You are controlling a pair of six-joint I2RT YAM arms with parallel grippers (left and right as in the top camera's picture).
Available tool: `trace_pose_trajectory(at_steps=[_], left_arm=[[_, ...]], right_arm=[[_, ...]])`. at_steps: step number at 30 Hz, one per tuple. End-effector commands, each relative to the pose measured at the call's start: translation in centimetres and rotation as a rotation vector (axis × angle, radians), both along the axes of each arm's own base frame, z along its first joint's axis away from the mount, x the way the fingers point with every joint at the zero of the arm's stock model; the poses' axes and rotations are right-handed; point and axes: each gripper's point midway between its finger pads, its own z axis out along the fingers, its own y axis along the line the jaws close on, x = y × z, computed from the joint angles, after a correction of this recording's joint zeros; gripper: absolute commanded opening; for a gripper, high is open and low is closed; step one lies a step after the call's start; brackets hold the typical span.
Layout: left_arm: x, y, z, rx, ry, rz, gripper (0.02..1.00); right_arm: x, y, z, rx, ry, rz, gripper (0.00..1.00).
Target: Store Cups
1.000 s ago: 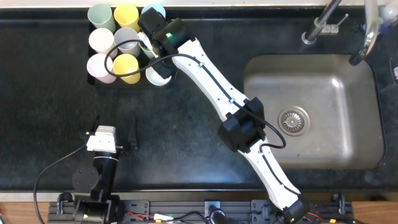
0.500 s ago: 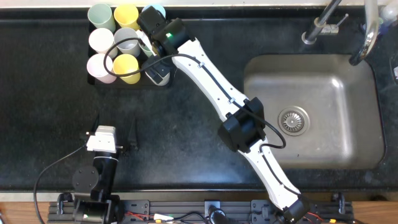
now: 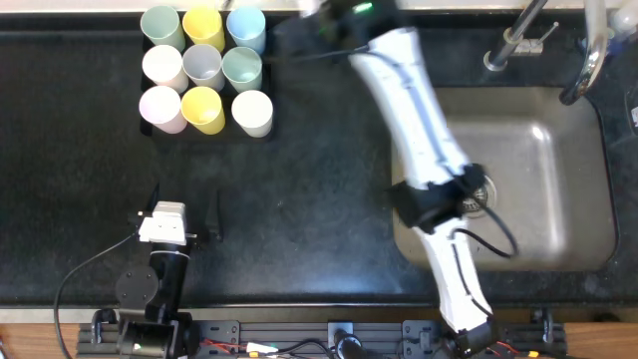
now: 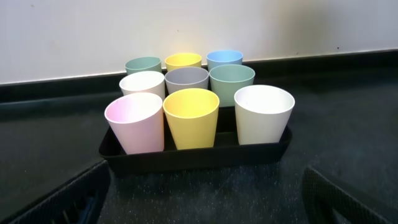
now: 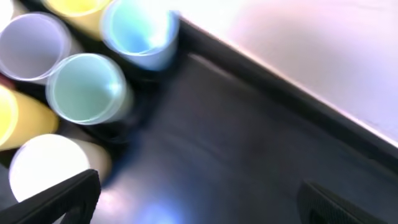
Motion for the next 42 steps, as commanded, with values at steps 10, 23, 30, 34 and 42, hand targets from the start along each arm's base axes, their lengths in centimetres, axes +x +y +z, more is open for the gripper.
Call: trace_pose_trajectory(at_steps=[10,23,30,34,42], left_arm=[[0.0,0.0,0.0,0.01,-0.004,-0.003,0.998],[0.0,0.0,0.0,0.01,-0.004,-0.003,0.998],[0.0,0.0,0.0,0.01,-0.004,-0.003,0.998],[0.0,0.0,0.0,0.01,-0.004,-0.003,0.998],[0.0,0.0,0.0,0.01,-0.004,-0.003,1.0]], right_arm=[[-14.3,-17.0,6.1,0.046,0.146,-0.421,0.998],[-12.7,-20.2,0.6,0.332,-0.607,-0.523,0.998],[-16.5,-20.7,-5.1,0.352,-0.656,-0.518,0.996],[-17.7,-20.8,-6.5,0.35,-0.651,-0.519,0.998],[-20.9,-23.3,-8.9,0.345,-0.715,-0.584,0.998]])
